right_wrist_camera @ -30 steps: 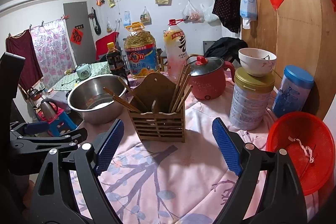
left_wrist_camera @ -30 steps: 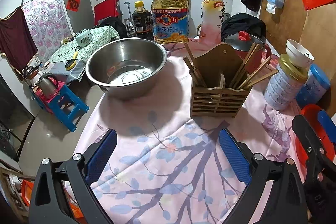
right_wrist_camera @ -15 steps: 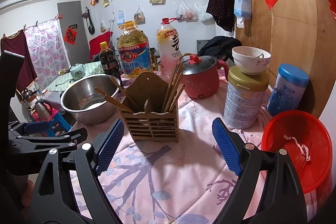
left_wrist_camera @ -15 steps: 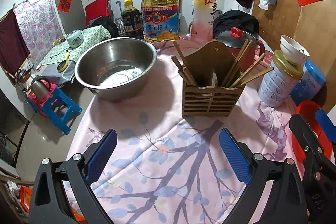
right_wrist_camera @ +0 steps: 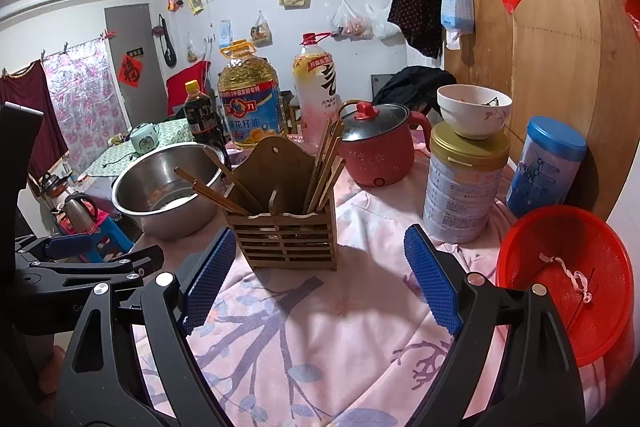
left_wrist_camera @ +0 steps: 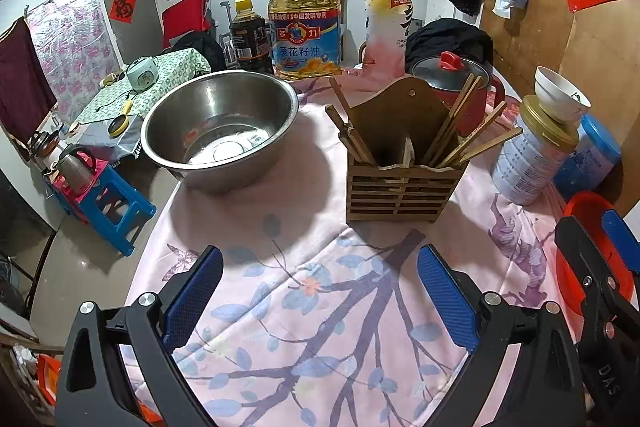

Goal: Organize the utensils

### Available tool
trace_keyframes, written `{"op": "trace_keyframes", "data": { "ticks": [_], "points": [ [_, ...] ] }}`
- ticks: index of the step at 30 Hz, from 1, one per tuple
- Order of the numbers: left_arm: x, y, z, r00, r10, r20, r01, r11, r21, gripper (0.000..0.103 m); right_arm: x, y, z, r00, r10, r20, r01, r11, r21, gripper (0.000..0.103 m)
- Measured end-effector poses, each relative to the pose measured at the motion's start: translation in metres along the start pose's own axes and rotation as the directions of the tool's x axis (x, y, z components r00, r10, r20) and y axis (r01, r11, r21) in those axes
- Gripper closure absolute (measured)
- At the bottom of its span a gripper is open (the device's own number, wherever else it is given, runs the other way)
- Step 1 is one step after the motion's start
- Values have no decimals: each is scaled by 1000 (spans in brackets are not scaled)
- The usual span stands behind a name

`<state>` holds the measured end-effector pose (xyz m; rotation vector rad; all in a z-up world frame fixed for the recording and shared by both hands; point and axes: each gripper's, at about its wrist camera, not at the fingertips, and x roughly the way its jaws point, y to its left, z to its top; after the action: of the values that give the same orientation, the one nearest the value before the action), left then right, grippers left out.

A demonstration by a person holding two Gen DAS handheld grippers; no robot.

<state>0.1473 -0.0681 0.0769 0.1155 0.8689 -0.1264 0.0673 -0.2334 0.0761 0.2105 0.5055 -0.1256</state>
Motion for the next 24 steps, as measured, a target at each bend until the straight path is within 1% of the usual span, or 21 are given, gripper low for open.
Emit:
{"op": "trace_keyframes", "data": {
  "ticks": [13,24],
  "points": [
    [1,0,1,1000,0,-5,0,1000,1,7,1,-1,-1,1000,-7,-3,7,1000,8,19],
    [4,-3,2,1000,17,-2,-17,1000,25,7,3,-2,-1,1000,-15,-11,15,1000,19,19]
  ]
}}
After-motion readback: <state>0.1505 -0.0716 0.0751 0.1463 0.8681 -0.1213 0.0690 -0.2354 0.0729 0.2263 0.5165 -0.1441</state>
